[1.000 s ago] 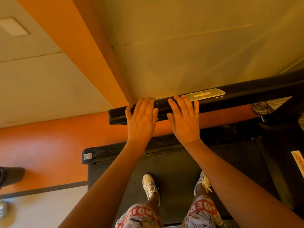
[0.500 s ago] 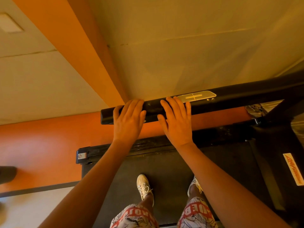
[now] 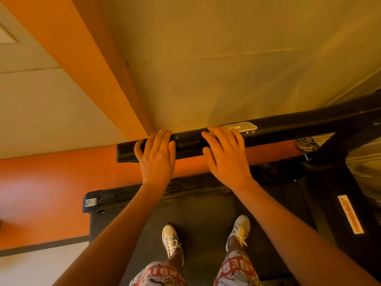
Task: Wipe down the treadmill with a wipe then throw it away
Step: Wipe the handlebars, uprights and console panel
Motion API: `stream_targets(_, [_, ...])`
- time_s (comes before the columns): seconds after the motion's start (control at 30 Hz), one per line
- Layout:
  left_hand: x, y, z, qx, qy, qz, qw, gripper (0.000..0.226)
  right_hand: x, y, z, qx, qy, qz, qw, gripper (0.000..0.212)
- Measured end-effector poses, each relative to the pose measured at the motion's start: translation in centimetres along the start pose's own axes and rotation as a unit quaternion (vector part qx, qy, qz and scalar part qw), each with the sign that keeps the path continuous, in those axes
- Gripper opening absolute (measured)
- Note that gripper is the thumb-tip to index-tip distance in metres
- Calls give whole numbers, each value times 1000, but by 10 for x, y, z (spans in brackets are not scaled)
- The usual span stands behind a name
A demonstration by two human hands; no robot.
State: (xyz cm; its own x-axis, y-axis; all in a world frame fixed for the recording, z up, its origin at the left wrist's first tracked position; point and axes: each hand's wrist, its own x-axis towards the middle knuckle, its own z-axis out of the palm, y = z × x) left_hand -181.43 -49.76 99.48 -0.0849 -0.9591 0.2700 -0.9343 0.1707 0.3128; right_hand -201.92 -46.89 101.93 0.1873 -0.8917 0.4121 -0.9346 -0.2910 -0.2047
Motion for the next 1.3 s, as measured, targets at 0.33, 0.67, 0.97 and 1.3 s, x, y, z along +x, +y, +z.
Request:
stream_targets(0.33, [-1,1,4,1,8,-7,1000,48,54,165,-63,-144,-232,-431,860,78])
stream_targets(0.67, [-1,32,16,11,56,-39,998,48,62,179,-57,-109,-221,-500,830,87])
stream_targets(0.97, [-1,43,12,17,56,-59,997,46,65,179,-54,-85,-266,-477,833,57])
stream_targets(1.3, [-4,40,14,9,73,-52,996,44,60,176,-54,-58,-254,-456,851,55])
